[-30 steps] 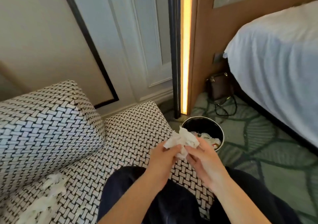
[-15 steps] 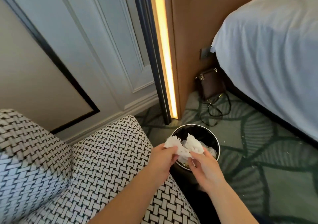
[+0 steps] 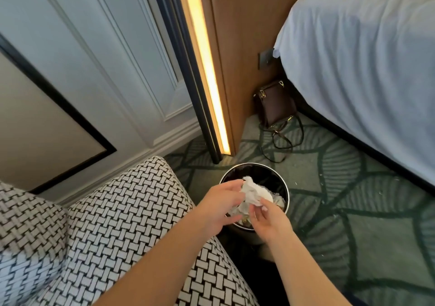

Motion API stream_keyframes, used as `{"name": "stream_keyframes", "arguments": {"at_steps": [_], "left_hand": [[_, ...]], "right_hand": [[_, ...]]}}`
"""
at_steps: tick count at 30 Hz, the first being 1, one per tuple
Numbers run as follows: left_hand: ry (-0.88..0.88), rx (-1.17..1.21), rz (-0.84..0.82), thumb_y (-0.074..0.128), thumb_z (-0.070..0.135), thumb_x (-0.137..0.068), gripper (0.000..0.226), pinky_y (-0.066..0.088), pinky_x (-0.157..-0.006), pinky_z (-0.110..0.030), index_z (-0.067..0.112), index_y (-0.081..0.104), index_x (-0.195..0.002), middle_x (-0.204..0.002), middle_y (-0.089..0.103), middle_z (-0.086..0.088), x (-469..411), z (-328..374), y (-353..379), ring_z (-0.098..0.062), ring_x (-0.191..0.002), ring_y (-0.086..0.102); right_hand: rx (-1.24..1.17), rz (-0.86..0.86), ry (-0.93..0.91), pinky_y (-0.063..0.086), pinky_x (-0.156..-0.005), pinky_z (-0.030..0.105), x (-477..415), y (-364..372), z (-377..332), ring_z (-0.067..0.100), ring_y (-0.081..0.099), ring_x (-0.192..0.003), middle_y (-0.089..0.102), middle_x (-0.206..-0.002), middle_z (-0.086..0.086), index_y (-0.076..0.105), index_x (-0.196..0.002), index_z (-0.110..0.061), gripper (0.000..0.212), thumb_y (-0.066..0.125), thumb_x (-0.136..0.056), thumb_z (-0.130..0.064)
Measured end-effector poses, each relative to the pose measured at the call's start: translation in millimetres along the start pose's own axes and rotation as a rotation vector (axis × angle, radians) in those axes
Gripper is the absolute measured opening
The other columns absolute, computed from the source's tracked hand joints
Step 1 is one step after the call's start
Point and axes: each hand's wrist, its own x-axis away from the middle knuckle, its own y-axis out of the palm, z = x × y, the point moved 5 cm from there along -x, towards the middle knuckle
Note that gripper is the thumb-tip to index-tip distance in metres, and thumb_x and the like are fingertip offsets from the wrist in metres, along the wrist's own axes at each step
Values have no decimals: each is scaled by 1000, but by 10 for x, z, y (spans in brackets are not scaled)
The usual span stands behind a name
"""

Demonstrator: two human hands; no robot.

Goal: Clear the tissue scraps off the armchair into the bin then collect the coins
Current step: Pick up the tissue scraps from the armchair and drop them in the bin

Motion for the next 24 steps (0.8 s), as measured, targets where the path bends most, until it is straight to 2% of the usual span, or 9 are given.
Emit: {"name": "stream_keyframes", "arguments": {"at_steps": [2, 4, 7, 11, 14, 19, 24], "left_hand": [[-1, 18, 14, 56, 5, -89, 30, 50, -68, -25, 29, 60, -106, -105, 58, 10, 11, -33, -43, -8, -99, 56], [-8, 40, 25, 55, 8, -91, 28, 50, -69, -26, 30, 60, -109, -108, 60, 8, 25, -66, -94, -9, -100, 57], [-13, 43, 26, 55, 12, -92, 23, 50, -77, -30, 31, 62, -103, -111, 61, 6, 88, -113, -160, -12, -104, 57], [1, 4, 34, 55, 13, -92, 25, 48, -91, -36, 27, 62, -113, -115, 63, 4, 191, -185, -261, -14, -107, 58], [2, -6, 54, 55, 14, -92, 26, 46, -94, -36, 24, 61, -116, -115, 63, 4, 285, -230, -327, -14, -105, 59], [11, -20, 73, 55, 15, -92, 25, 46, -97, -36, 22, 62, -116, -115, 64, 4, 544, -277, -372, -15, -105, 60], [45, -19, 107, 58, 16, -91, 22, 48, -93, -33, 23, 64, -110, -115, 62, 3, 1001, -286, -442, -14, -103, 61]], "right_hand": [[-5, -48, 33, 47, -83, 31, 75, 39, -22, 24, 56, -105, 51, -132, 17, 45, -136, -10, 41, 50, -97, -19], [12, -147, 92, 38, -101, 38, 177, 99, -38, 30, 43, -129, 43, -140, 18, 41, -141, -17, 48, 43, -98, -38], [26, -233, 111, 21, -114, 45, 257, 133, -65, 34, 27, -140, 39, -142, 21, 34, -145, -19, 59, 31, -97, -52], [35, -238, 79, 18, -116, 45, 296, 123, -56, 30, 20, -144, 24, -155, 11, 24, -149, -15, 64, 29, -97, -53], [32, -254, 82, 17, -117, 43, 410, 116, -9, 27, 23, -143, 29, -154, 10, 28, -148, -13, 60, 30, -99, -48], [167, -299, 18, 27, -114, 40, 677, 61, 115, 26, 38, -135, 43, -145, 10, 37, -143, -11, 51, 35, -100, -39], [422, -350, -152, 36, -106, 38, 1061, -33, 242, 20, 53, -119, 56, -131, 5, 48, -134, -16, 39, 41, -99, -32]]}}
